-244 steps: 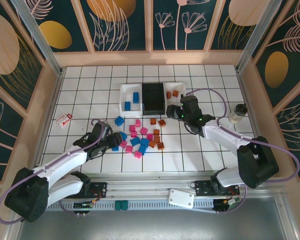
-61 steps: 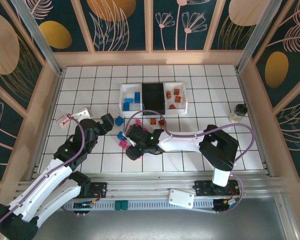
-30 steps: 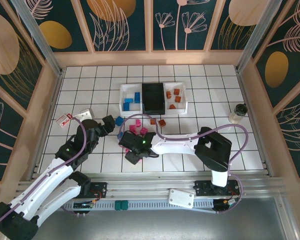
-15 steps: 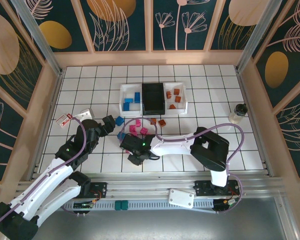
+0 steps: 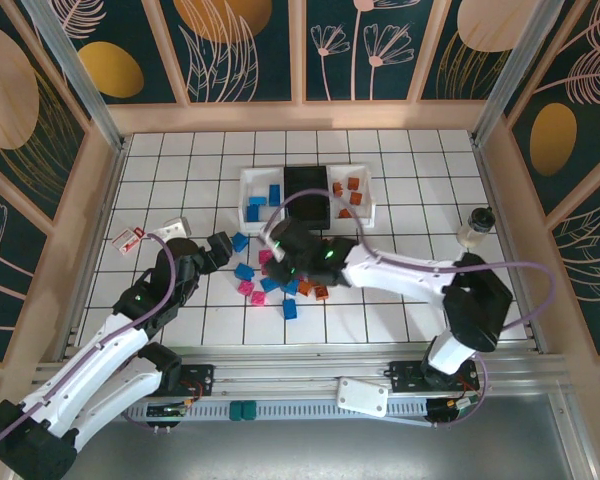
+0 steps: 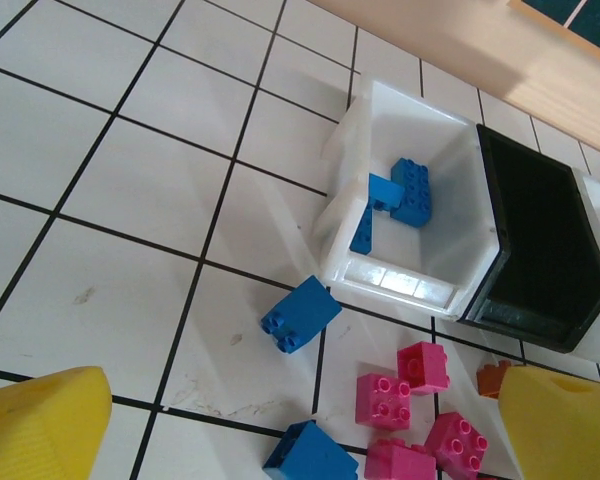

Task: Sort the legos into containers by color
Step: Place the lego in the container.

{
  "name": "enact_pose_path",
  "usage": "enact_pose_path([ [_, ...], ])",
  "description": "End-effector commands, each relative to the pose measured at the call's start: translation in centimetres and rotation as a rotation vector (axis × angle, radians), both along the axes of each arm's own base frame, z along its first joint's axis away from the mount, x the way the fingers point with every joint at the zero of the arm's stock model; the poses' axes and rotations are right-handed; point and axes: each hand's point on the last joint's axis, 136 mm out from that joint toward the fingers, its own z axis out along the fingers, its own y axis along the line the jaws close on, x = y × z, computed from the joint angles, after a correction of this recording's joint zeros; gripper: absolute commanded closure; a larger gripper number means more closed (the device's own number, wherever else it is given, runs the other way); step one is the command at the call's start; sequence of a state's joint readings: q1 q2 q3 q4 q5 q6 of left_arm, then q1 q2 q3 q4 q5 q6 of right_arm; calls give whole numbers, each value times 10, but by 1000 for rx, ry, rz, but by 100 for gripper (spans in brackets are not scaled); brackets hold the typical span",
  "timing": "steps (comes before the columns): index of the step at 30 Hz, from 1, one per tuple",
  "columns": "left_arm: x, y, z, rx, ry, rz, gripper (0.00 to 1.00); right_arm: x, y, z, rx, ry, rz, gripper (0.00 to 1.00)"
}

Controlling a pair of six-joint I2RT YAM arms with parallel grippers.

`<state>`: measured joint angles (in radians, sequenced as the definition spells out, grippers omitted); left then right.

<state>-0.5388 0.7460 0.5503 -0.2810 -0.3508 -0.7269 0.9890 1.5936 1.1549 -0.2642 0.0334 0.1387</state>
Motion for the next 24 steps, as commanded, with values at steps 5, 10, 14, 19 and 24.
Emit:
enact_pose_path([
  [5,2,-7,-14,-19,26,-22,2,145,-47,21,118,-72,-363,79],
  [10,0,-11,-24,-32,48,-35,2,202,-61,-17,33,-55,-487,77],
  [14,-1,-14,-31,-50,62,-47,1,226,-67,-27,35,-41,-549,68],
  [19,-2,-15,-37,-47,80,-50,2,228,-59,-11,80,-40,-537,34],
  [24,-1,-14,-35,-50,69,-46,2,179,-48,15,100,-70,-488,29],
])
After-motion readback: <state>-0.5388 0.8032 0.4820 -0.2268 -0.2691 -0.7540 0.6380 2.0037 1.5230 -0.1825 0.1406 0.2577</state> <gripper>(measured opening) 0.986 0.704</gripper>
